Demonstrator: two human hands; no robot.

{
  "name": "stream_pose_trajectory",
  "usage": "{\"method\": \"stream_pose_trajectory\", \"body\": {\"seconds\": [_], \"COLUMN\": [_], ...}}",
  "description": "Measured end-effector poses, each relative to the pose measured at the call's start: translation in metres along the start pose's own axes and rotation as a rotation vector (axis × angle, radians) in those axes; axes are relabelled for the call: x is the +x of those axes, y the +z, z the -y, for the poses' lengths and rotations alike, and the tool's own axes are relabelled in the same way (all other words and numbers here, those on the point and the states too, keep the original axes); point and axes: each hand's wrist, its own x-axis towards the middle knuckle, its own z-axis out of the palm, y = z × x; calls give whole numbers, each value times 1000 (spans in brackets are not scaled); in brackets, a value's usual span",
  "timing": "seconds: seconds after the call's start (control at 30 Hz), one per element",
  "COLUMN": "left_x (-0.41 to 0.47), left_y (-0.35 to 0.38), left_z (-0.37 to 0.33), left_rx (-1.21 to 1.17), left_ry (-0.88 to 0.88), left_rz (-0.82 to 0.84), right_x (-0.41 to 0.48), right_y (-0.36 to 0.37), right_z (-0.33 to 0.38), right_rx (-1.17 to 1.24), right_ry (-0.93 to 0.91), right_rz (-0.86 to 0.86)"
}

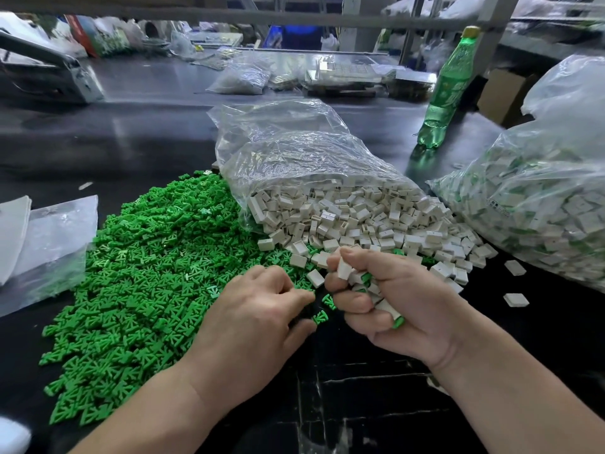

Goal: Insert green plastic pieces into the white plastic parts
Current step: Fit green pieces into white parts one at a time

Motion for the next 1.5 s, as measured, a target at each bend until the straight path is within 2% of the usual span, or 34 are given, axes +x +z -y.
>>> {"method": "stream_pose_trajectory", "body": {"seconds": [0.1,0.37,0.53,0.6,0.7,0.77,0.9,1.07,1.23,1.5], "left_x": [2,6,6,4,1,0,4,2,3,1], "left_y": [1,10,4,-1,-8,-10,-9,-9,-11,-9], "left_z": [1,-5,-8,-5,-2,-2,-4,0,-1,-2], "left_rx": [33,46,-61,-251,-786,-1086,-1328,-1391,-1521,-1368], "left_ry": [75,99,82,-58,-321,-388,-417,-438,-427,-389], "left_rz": [-13,-46,-114,-195,-212,-185,-202,-219,-202,-204], "right_x": [1,5,3,2,2,2,2,0,-5,-5], "right_y": [0,-4,-6,-7,-6,-4,-2,3,10,9], "right_z": [-2,-5,-4,-4,-5,-6,-10,-14,-17,-17], "right_rx": [5,-47,-72,-97,-139,-156,-192,-500,-629,-763], "right_ry": [17,-15,-36,-46,-43,-45,-95,-258,-301,-297], "right_rz": [-8,-41,-25,12,78,115,111,-11,19,56]}}
